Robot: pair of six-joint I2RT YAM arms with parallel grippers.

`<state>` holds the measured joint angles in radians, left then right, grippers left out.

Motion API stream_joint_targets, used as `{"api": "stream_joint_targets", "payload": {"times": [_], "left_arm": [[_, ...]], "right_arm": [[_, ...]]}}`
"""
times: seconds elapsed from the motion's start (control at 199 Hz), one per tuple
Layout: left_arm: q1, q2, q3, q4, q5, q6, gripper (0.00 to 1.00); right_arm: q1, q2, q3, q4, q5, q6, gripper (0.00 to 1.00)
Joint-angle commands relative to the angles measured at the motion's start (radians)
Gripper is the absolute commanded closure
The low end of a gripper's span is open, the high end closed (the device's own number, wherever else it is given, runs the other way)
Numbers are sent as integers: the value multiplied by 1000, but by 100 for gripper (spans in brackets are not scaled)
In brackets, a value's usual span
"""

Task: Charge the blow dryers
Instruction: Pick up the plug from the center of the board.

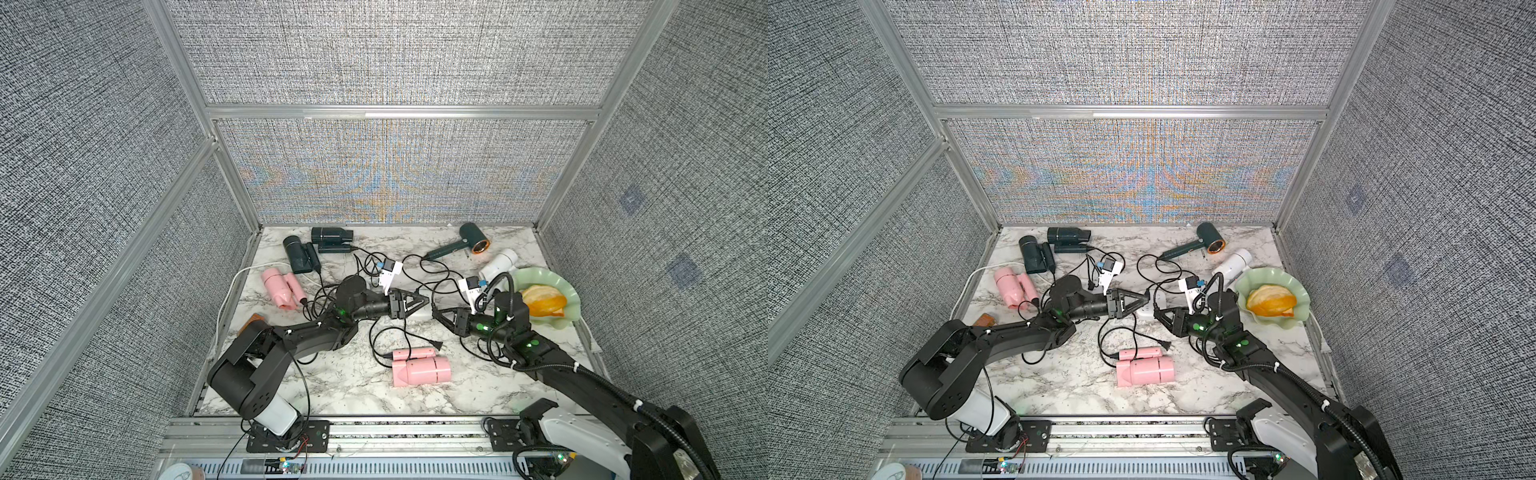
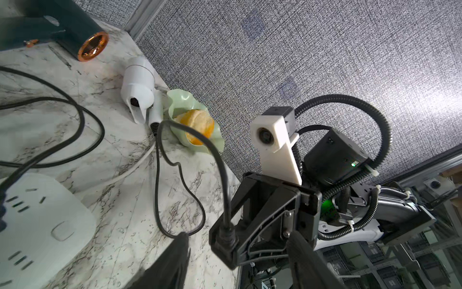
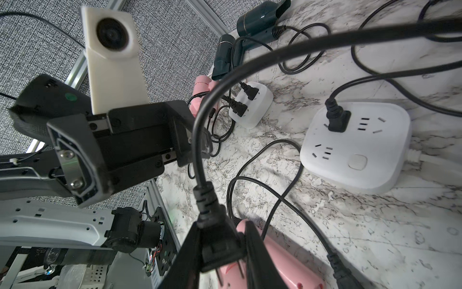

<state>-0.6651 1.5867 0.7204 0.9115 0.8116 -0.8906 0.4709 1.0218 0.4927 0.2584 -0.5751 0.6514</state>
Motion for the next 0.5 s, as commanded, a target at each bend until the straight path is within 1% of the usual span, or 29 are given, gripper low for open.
{"api": "stream_joint_targets", "payload": {"times": [0.0, 0.085, 0.171, 0.371, 0.497], "left_arm": [[0, 19, 28, 28, 33, 14, 41], [0, 40, 50, 22, 46, 9, 47], [-3, 60, 79, -15, 57, 15, 50], [-8, 91, 120, -32, 79, 13, 59], [-10, 101, 141, -54, 87, 18, 67]], "right_arm": [[2, 1, 10, 40, -30, -4, 84], [3, 5, 15, 37, -33, -8, 84], [5, 6, 14, 32, -33, -12, 84], [6, 12, 17, 24, -35, -17, 85], [7, 15, 21, 16, -35, -22, 85]]}}
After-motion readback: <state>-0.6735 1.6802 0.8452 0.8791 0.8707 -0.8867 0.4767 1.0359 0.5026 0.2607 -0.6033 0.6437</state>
